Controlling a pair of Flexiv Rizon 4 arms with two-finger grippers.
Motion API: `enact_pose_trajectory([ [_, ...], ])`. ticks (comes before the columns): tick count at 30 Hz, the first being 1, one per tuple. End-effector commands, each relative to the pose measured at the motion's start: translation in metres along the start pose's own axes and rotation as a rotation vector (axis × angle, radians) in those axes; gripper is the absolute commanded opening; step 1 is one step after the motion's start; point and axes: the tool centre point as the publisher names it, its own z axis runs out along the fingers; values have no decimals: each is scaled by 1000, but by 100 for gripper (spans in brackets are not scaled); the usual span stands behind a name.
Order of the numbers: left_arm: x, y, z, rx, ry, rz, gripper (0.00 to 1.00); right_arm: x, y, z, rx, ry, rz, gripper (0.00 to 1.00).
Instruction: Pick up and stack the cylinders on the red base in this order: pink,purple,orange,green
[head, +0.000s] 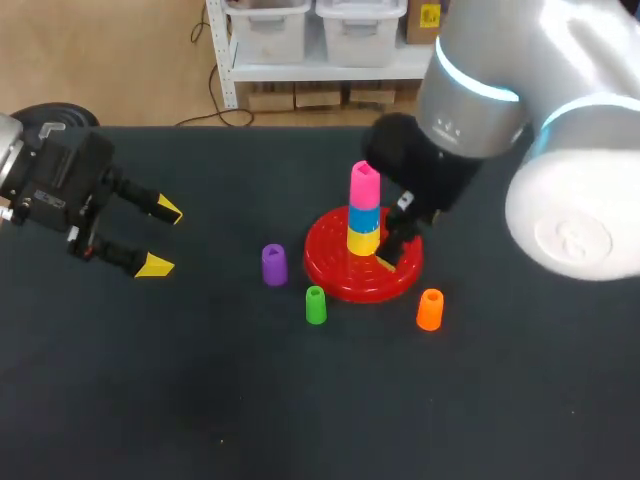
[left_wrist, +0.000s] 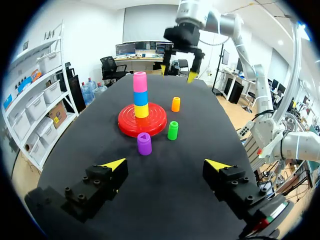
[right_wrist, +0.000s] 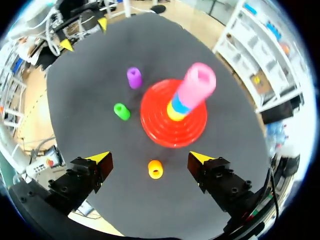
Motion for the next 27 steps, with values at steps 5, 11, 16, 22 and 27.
enact_pose_trajectory([
  [5, 1, 0, 0, -1, -3, 3, 100, -47, 8, -10, 0, 28, -140, 100],
  [11, 1, 0, 0, -1, -3, 3, 100, -77, 20, -5, 0, 22, -236, 100],
  [16, 1, 0, 0, -1, -3, 3, 100, -95, 27, -1, 9, 21, -294, 100],
  [22, 1, 0, 0, -1, -3, 3, 100, -105, 37, 3, -6, 41, -359, 100],
  [27, 1, 0, 0, -1, -3, 3, 100, -104, 37, 4, -18, 55, -357, 100],
])
